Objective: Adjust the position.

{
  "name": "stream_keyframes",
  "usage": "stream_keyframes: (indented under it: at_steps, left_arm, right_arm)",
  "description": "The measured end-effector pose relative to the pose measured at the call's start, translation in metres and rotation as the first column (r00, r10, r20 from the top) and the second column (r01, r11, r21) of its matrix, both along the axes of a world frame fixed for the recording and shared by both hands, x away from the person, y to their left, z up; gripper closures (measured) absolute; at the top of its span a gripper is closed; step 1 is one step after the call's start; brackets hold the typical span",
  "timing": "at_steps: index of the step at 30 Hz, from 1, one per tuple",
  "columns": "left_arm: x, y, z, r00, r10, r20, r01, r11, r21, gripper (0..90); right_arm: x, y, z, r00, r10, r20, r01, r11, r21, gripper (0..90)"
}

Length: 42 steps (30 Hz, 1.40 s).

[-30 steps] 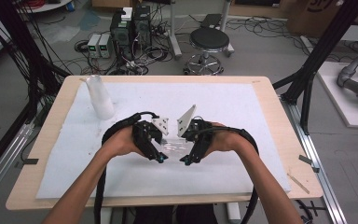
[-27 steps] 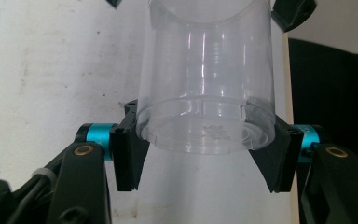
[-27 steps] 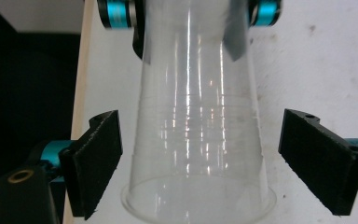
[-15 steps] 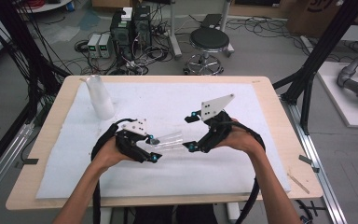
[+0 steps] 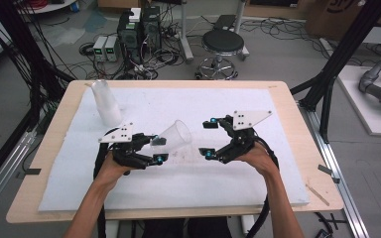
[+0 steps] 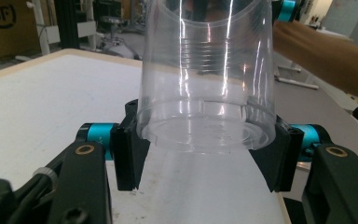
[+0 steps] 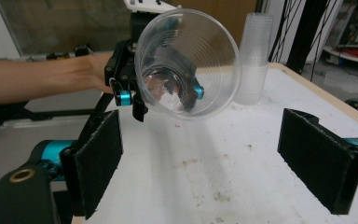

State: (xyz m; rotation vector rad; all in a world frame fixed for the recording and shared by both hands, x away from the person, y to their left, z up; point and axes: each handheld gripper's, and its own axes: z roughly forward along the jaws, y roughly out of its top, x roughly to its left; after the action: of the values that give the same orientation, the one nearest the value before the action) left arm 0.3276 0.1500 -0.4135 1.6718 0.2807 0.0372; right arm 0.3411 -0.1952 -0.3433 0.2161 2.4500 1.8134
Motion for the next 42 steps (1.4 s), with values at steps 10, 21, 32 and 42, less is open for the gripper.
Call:
stream_keyframes:
  at_steps: [10, 21, 32, 42]
  left_arm:
    - [-0.002, -0.003, -0.001, 1.0, -0.006, -0.002, 0.006, 1.0, -0.002, 41.8]
    - [-0.001, -0.018, 0.003, 0.9995, -0.029, 0.011, 0.029, 0.9995, 0.012, 41.8]
    - [-0.001, -0.031, 0.005, 0.9981, -0.059, 0.017, 0.059, 0.9981, 0.018, 41.7]
    - [-0.002, -0.037, 0.004, 0.9968, -0.078, 0.017, 0.078, 0.9966, 0.028, 41.8]
  right_arm:
    - [-0.001, 0.001, -0.008, 0.9999, -0.001, -0.013, 0.001, 1.0, 0.017, 14.2]
    - [0.0, 0.013, -0.015, 0.9991, 0.025, -0.035, -0.025, 1.0, 0.016, 14.2]
    - [0.002, 0.024, -0.017, 0.9978, 0.052, -0.041, -0.051, 0.998, 0.026, 14.2]
    - [0.001, 0.032, -0.018, 0.9944, 0.088, -0.058, -0.086, 0.996, 0.037, 19.5]
